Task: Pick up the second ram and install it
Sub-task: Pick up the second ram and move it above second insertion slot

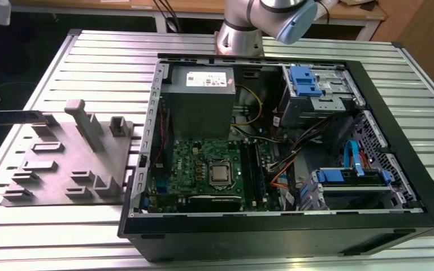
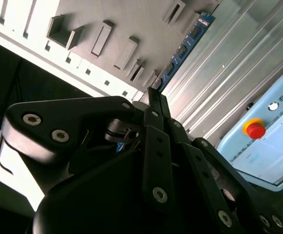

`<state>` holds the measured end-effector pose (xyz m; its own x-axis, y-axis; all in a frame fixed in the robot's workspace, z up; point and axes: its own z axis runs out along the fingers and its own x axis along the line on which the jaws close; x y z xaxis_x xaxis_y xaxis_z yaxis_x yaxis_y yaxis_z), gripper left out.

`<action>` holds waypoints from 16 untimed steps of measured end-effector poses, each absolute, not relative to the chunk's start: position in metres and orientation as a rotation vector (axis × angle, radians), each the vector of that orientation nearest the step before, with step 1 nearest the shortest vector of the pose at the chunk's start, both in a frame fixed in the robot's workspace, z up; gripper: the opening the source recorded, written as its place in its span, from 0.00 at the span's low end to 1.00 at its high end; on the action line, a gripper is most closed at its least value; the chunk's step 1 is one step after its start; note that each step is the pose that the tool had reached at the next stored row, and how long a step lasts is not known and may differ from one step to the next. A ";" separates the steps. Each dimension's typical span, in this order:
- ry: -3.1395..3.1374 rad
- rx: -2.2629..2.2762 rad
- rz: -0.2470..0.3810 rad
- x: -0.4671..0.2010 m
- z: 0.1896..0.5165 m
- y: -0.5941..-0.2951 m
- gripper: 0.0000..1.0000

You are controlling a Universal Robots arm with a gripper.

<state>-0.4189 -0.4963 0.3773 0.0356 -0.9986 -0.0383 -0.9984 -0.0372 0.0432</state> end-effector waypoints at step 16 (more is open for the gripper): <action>-2.176 2.257 -0.090 -0.417 0.399 -0.496 0.09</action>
<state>-0.4175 -0.4960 0.3987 0.0356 -0.9986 -0.0382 -0.9984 -0.0373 0.0434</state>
